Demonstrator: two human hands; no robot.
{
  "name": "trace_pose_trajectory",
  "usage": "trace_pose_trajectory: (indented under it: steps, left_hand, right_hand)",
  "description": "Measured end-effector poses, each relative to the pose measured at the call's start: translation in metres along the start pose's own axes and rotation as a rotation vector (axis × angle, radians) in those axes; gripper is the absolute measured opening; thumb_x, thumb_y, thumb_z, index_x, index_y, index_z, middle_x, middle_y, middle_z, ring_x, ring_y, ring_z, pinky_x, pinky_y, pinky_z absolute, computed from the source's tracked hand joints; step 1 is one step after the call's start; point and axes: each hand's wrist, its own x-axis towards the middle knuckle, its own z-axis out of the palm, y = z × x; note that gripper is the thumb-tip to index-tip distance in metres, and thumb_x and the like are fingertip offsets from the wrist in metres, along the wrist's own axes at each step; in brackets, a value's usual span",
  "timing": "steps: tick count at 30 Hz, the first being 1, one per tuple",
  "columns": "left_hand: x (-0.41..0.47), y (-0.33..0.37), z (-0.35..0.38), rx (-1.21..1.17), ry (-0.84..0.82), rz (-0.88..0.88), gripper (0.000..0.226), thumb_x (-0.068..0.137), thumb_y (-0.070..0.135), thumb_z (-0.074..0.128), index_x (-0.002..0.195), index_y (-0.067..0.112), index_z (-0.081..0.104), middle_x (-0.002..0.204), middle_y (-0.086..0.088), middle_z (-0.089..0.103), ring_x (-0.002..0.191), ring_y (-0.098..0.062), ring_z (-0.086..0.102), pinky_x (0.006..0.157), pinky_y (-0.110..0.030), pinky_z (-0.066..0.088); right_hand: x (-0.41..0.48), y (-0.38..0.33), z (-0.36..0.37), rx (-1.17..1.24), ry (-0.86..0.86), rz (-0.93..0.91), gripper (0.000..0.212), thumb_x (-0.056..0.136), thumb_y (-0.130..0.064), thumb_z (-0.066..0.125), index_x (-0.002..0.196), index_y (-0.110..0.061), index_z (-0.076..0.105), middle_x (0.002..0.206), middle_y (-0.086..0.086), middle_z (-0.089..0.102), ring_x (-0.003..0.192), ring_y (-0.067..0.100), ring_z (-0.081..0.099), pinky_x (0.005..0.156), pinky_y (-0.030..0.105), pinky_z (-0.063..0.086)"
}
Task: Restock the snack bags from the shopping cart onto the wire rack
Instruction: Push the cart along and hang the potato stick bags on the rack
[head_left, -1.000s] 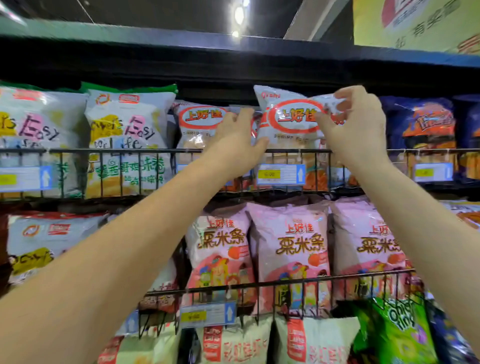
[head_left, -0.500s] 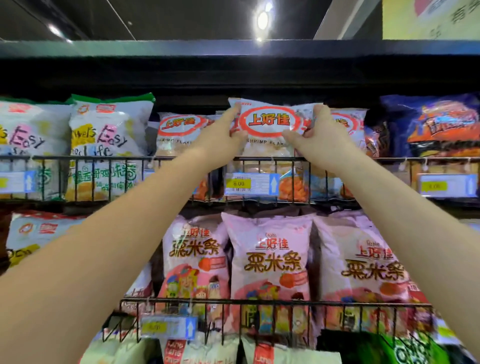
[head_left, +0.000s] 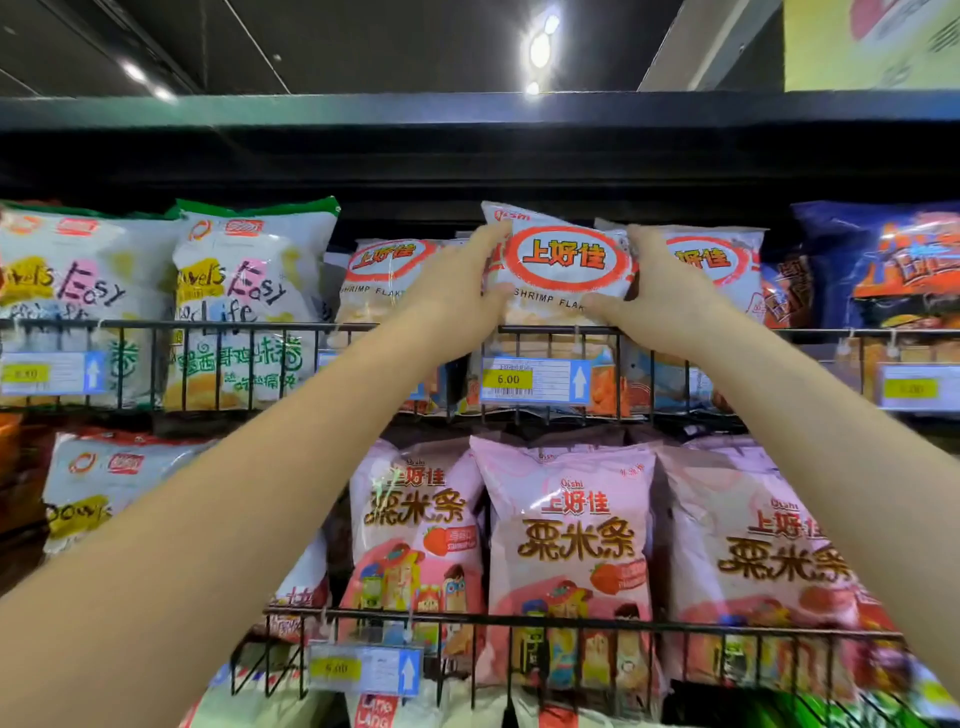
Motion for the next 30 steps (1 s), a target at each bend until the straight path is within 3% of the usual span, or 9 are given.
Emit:
trace_pose_trajectory:
  steps: [2, 4, 7, 10, 16, 18, 20, 24, 30]
  left_hand:
    - [0.003, -0.011, -0.015, 0.131, 0.131, 0.067, 0.052, 0.102, 0.023, 0.058, 0.152, 0.029, 0.044, 0.138, -0.011, 0.053, 0.122, -0.027, 0.056, 0.098, -0.032, 0.043]
    - [0.008, -0.026, -0.033, 0.251, 0.170, 0.042, 0.050, 0.100, 0.025, 0.061, 0.149, 0.028, 0.049, 0.140, -0.014, 0.048, 0.129, -0.032, 0.050, 0.105, -0.041, 0.045]
    - [0.015, -0.041, -0.050, 0.372, 0.026, -0.168, 0.061, 0.102, 0.038, 0.058, 0.158, 0.032, 0.036, 0.153, -0.022, 0.034, 0.140, -0.042, 0.039, 0.115, -0.049, 0.038]
    - [0.020, -0.047, -0.051, 0.375, -0.122, -0.316, 0.067, 0.104, 0.054, 0.046, 0.163, 0.037, 0.019, 0.163, -0.025, 0.022, 0.146, -0.048, 0.033, 0.119, -0.051, 0.031]
    - [0.020, -0.058, -0.056, 0.333, -0.185, -0.378, 0.089, 0.093, 0.071, 0.053, 0.164, 0.039, 0.011, 0.168, -0.018, 0.022, 0.155, -0.038, 0.020, 0.125, -0.048, 0.022]
    - [0.017, -0.063, -0.052, 0.267, -0.151, -0.351, 0.091, 0.089, 0.068, 0.062, 0.163, 0.037, 0.019, 0.166, -0.020, 0.024, 0.154, -0.036, 0.021, 0.123, -0.044, 0.025]
    - [0.013, -0.068, -0.045, 0.193, -0.058, -0.326, 0.090, 0.085, 0.062, 0.072, 0.159, 0.032, 0.032, 0.159, -0.021, 0.029, 0.147, -0.036, 0.034, 0.117, -0.041, 0.034]
    - [0.010, -0.071, -0.037, 0.180, 0.089, -0.312, 0.090, 0.076, 0.057, 0.084, 0.150, 0.024, 0.045, 0.149, -0.018, 0.028, 0.126, -0.038, 0.054, 0.111, -0.046, 0.046]
    - [0.010, -0.061, -0.029, 0.369, 0.274, -0.273, 0.068, 0.081, 0.041, 0.084, 0.132, 0.014, 0.047, 0.151, -0.021, 0.026, 0.129, -0.041, 0.042, 0.086, -0.046, 0.050]
  right_hand:
    - [-0.003, -0.003, -0.002, -0.027, 0.018, 0.003, 0.088, 0.093, -0.045, 0.072, 0.160, -0.024, 0.019, 0.150, 0.011, 0.049, 0.131, 0.031, 0.053, 0.090, 0.039, 0.046]
    - [-0.004, -0.008, -0.003, -0.111, 0.099, -0.011, 0.095, 0.088, -0.051, 0.075, 0.160, -0.027, 0.018, 0.157, 0.013, 0.034, 0.137, 0.034, 0.045, 0.100, 0.046, 0.047]
    - [-0.001, -0.019, 0.001, -0.233, 0.173, -0.092, 0.100, 0.082, -0.055, 0.080, 0.160, -0.030, 0.022, 0.163, 0.010, 0.021, 0.149, 0.033, 0.030, 0.113, 0.050, 0.040]
    - [0.008, -0.030, 0.007, -0.254, 0.102, -0.169, 0.103, 0.081, -0.056, 0.080, 0.161, -0.034, 0.020, 0.168, 0.007, 0.014, 0.154, 0.031, 0.019, 0.120, 0.052, 0.032]
    - [0.023, -0.034, 0.020, -0.360, 0.033, -0.240, 0.098, 0.083, -0.051, 0.080, 0.160, -0.033, 0.022, 0.162, 0.006, 0.032, 0.150, 0.032, 0.026, 0.120, 0.060, 0.027]
    - [0.024, -0.034, 0.022, -0.316, 0.052, -0.247, 0.092, 0.084, -0.041, 0.082, 0.158, -0.032, 0.028, 0.154, 0.007, 0.041, 0.145, 0.031, 0.033, 0.117, 0.055, 0.034]
    - [0.023, -0.034, 0.025, -0.285, 0.087, -0.268, 0.090, 0.083, -0.037, 0.084, 0.157, -0.030, 0.032, 0.149, 0.007, 0.045, 0.141, 0.030, 0.037, 0.114, 0.050, 0.037]
    - [0.022, -0.033, 0.029, -0.229, 0.128, -0.311, 0.093, 0.080, -0.037, 0.086, 0.156, -0.028, 0.034, 0.147, 0.006, 0.046, 0.139, 0.028, 0.037, 0.114, 0.047, 0.036]
    - [0.024, -0.033, 0.031, -0.244, 0.184, -0.399, 0.094, 0.077, -0.037, 0.088, 0.155, -0.027, 0.037, 0.145, 0.006, 0.046, 0.137, 0.026, 0.037, 0.115, 0.045, 0.037]
